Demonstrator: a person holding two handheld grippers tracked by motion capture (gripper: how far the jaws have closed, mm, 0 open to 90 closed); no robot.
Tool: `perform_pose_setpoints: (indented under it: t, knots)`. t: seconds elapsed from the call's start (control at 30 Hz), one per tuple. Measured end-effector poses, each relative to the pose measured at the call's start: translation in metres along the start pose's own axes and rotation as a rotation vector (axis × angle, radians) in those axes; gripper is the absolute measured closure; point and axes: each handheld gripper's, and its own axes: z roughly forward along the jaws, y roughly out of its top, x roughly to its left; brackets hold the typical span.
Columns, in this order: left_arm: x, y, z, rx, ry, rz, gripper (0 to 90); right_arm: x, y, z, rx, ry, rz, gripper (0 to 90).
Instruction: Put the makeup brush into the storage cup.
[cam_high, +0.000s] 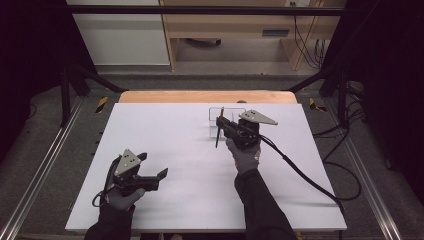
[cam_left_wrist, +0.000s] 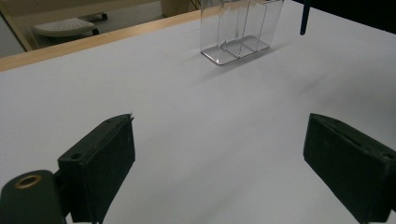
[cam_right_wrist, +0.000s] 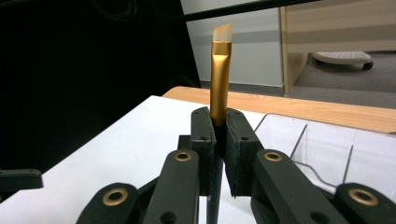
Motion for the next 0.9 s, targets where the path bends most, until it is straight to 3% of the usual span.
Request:
perform_pose_setpoints:
  t: [0.43, 0.9]
  knots:
    - [0.005, -0.001, -0.001, -0.001, 0.010, -0.009, 8.1, -0.001, 0.018, 0.009, -0.017, -0.017, -0.031, 83.7]
    - [0.005, -0.001, -0.002, 0.001, 0.009, -0.007, 8.0, -0.009, 0.035, 0.023, -0.047, -0.058, -0.031, 83.6]
